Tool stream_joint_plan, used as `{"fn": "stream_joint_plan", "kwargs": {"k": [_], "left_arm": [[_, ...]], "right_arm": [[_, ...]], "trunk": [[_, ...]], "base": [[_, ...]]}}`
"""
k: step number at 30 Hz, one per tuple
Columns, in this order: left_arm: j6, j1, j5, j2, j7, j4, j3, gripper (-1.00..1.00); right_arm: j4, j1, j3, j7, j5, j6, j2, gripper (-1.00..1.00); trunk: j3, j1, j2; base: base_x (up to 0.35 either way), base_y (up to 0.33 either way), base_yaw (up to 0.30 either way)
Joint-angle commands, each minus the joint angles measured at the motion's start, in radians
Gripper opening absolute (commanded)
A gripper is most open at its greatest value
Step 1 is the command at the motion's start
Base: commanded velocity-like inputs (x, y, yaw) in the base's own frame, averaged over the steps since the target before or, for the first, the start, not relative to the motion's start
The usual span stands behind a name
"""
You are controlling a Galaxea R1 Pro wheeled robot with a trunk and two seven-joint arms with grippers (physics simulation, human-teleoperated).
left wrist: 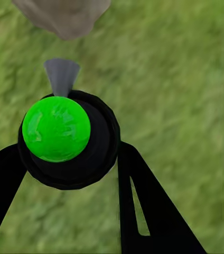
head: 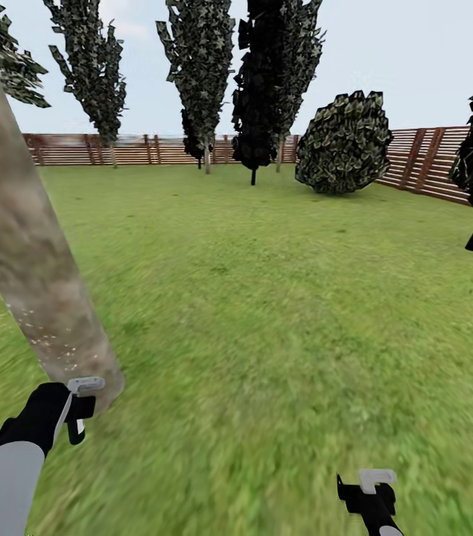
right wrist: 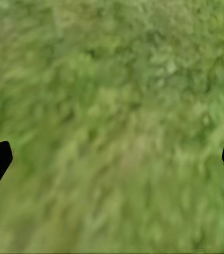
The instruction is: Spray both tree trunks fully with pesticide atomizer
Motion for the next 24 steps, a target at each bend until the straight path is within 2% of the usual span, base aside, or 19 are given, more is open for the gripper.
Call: {"fn": "stream_joint_plan", "kwargs": {"k": [1, 9, 13, 15, 19, 21, 22, 24], "left_arm": [[0.003, -0.001, -0.011, -0.001, -0.009, -0.002, 0.004, -1.00], [0.006, -0.001, -0.012, -0.012, -0.010, -0.011, 0.004, -1.00], [0.021, -0.012, -0.013, -0.010, -0.014, -0.014, -0.005, -1.00], [0.111, -0.035, -0.012, -0.007, -0.018, -0.049, -0.006, -1.00], [0.219, -0.091, -0.011, -0.014, -0.026, -0.160, -0.008, -1.00], [0.239, -0.118, -0.011, -0.015, -0.027, -0.170, -0.009, -1.00], [0.249, -0.145, -0.011, -0.017, -0.027, -0.173, -0.020, -1.00], [0.254, -0.164, -0.010, -0.022, -0.027, -0.175, -0.050, -1.00]], "right_arm": [[0.001, 0.000, -0.001, -0.004, 0.007, -0.002, 0.000, 1.00], [0.001, 0.000, -0.001, -0.005, 0.006, -0.002, 0.000, 1.00], [0.001, 0.000, -0.001, -0.005, 0.006, -0.002, 0.000, 1.00], [0.001, 0.000, -0.001, -0.005, 0.006, -0.002, 0.000, 1.00], [0.001, 0.000, -0.001, -0.005, 0.006, -0.002, 0.000, 1.00], [0.001, 0.000, -0.001, -0.005, 0.006, -0.002, 0.000, 1.00], [0.001, 0.000, -0.001, -0.005, 0.006, -0.002, 0.000, 1.00], [0.001, 0.000, -0.001, -0.005, 0.006, -0.002, 0.000, 1.00]], "trunk": [[-0.001, 0.000, 0.000], [-0.001, 0.000, 0.000], [-0.001, 0.000, 0.000], [-0.001, 0.000, 0.000], [-0.001, 0.000, 0.000], [-0.001, 0.000, 0.000], [-0.001, 0.000, 0.000], [-0.001, 0.000, 0.000]], "base": [[0.156, -0.239, 0.237], [0.135, -0.248, 0.270], [0.032, -0.268, 0.276], [-0.059, -0.243, 0.276], [-0.012, -0.050, 0.276], [-0.002, -0.007, 0.276], [0.000, -0.002, 0.263], [0.000, -0.001, 0.172]]}}
